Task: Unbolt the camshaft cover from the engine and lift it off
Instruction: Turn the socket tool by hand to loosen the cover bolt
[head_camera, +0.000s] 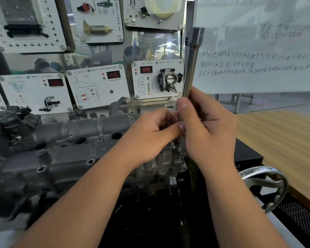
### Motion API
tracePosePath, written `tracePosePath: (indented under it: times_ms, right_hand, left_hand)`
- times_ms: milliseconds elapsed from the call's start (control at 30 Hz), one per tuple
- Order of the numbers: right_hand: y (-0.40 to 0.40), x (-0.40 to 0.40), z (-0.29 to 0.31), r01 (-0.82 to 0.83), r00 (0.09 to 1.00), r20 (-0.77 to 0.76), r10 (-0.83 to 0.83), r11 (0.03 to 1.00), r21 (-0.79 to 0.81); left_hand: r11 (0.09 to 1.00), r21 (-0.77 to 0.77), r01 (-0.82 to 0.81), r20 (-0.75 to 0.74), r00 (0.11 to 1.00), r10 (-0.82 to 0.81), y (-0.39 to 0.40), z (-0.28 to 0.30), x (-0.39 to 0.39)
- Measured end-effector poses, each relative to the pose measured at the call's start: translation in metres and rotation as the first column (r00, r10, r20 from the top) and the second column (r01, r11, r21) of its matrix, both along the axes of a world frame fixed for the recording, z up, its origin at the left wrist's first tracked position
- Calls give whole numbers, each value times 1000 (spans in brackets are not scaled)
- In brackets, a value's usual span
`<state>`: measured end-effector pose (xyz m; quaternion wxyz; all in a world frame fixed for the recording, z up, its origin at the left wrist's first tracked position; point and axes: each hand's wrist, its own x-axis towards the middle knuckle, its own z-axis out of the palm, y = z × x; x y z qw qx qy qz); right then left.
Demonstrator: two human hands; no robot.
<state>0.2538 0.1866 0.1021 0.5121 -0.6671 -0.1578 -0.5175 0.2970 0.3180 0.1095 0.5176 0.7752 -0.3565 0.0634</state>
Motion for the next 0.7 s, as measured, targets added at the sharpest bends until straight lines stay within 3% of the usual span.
tracePosePath:
  times_ms: [133,433,700]
  right_hand:
    - [0,-1,1,-83,996,-13,83,996,25]
    - [1,1,0,22,1000,18,-22,1000,-13]
    - [5,2,-3,-63,998,8,63,998,27]
  left_hand:
    - [998,23,66,-19,998,-65,3,1,1]
    - [999,20,-27,54,998,25,-2,0,0]
    - [998,19,64,-28,998,-64,3,4,-3]
